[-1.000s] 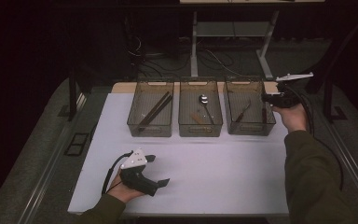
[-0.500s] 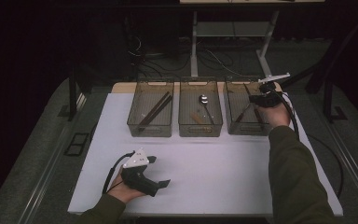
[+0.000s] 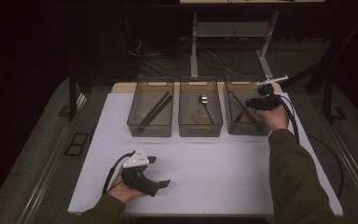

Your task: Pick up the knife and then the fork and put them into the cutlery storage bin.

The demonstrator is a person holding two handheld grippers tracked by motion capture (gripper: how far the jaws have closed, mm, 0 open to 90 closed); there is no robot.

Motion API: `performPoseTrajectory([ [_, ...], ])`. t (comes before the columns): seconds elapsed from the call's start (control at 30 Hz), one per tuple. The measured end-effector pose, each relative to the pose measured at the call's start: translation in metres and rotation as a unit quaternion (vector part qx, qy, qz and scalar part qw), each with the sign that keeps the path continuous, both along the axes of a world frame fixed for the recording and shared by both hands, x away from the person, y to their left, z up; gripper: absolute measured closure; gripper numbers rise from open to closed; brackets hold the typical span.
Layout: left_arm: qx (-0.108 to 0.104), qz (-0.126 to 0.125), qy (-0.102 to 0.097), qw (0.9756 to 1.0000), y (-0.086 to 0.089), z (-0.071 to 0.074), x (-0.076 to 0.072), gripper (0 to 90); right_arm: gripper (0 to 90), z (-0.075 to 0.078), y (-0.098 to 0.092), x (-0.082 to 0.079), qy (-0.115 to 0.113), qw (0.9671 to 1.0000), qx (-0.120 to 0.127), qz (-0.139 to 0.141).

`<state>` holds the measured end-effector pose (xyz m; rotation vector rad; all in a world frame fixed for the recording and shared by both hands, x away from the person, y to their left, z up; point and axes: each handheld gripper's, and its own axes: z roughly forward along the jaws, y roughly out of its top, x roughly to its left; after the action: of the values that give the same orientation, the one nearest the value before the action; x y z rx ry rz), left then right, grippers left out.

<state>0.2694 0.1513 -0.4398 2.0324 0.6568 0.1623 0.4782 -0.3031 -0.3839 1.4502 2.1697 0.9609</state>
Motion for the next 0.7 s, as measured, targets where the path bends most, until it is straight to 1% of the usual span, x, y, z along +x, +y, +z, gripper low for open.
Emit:
performPoseTrajectory([
  [0.07, 0.000, 0.000, 0.003, 1.0000, 0.000, 0.000, 0.000, 0.0, 57.5, 0.001, -0.003, -0.004, -0.005, 0.9998, 0.018, 0.002],
  [0.13, 0.001, -0.001, 0.003, 1.0000, 0.000, 0.000, 0.001, 0.0, 52.4, 0.002, -0.004, -0.009, -0.016, 0.9996, 0.024, 0.003],
  [0.17, 0.000, -0.001, 0.003, 1.0000, 0.000, 0.000, 0.001, 0.0, 50.0, 0.002, -0.005, -0.012, -0.021, 0.9993, 0.031, 0.006],
  [0.2, -0.001, 0.001, 0.003, 1.0000, 0.000, -0.001, 0.001, 0.0, 46.8, 0.002, -0.005, -0.015, -0.018, 0.9989, 0.042, 0.009],
  [0.3, -0.002, 0.002, 0.001, 1.0000, 0.000, 0.000, 0.002, 0.0, 39.8, 0.002, -0.006, -0.023, -0.022, 0.9987, 0.044, 0.017],
  [0.37, -0.002, 0.003, 0.000, 1.0000, 0.000, 0.000, 0.004, 0.0, 35.5, 0.002, -0.009, -0.027, -0.023, 0.9979, 0.059, 0.016],
  [0.43, -0.001, 0.003, -0.002, 1.0000, 0.001, 0.000, 0.005, 0.0, 32.4, 0.002, -0.012, -0.033, -0.033, 0.9967, 0.072, 0.015],
  [0.5, -0.003, 0.003, -0.002, 1.0000, 0.001, 0.000, 0.006, 0.0, 29.9, 0.002, -0.012, -0.038, -0.040, 0.9961, 0.077, 0.014],
  [0.57, -0.001, -0.001, -0.003, 1.0000, 0.001, 0.000, 0.006, 0.0, 27.4, 0.002, -0.012, -0.044, -0.040, 0.9957, 0.082, 0.018],
  [0.67, 0.000, -0.009, -0.006, 0.9999, 0.000, -0.001, 0.007, 0.0, 23.6, 0.003, -0.010, -0.053, -0.055, 0.9959, 0.069, 0.016],
  [0.7, -0.001, -0.010, -0.005, 0.9999, 0.000, -0.002, 0.007, 0.0, 21.8, 0.003, -0.011, -0.055, -0.064, 0.9954, 0.068, 0.020],
])
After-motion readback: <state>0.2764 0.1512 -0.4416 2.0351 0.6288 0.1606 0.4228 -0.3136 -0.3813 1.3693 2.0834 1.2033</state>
